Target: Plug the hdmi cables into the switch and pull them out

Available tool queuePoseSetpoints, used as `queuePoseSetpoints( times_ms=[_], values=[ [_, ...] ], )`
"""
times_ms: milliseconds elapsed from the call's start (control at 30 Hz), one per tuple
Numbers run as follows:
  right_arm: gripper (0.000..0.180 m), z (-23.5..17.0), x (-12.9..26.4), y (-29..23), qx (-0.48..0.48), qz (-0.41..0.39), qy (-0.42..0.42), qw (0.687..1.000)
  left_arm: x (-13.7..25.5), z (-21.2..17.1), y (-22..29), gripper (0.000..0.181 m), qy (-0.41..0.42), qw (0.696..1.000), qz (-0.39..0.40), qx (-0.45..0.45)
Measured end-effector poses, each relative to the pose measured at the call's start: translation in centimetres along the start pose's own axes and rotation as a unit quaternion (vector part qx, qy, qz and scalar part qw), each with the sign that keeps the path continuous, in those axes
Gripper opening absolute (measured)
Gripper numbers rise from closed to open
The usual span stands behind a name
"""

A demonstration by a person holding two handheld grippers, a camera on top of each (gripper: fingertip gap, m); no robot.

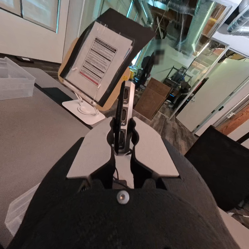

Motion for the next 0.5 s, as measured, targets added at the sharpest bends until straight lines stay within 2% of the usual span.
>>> queuePoseSetpoints(
  times_ms=[133,200,333,500],
  values=[
    [0.022,2.7,-1.4,-1.5,-0.002,0.018,0.081,0.997,-0.3,-0.1,0.3,0.024,-0.007,1.0,-0.004,-0.004],
    [0.022,3.7,-2.8,-3.5,-0.009,0.06,0.11,0.992,-0.3,-0.2,0.4,0.024,-0.01,1.0,-0.004,-0.005],
    [0.022,4.2,-5.7,-7.5,-0.019,0.134,0.115,0.984,-0.4,-0.4,0.5,0.024,-0.015,1.0,-0.007,-0.004],
    [0.023,6.1,-7.2,-9.3,-0.021,0.121,0.169,0.978,-0.6,-0.9,0.5,0.023,-0.027,1.0,-0.004,-0.011]
  ],
)
Point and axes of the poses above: each gripper's, where its closed fingertips meet, x back along the fingers, z out of its top, y = z × x across the jaws, the point moved 1 cm from there along x, back along the fingers, and after that the axes turned 1 degree about -x, right-handed, at the moved point
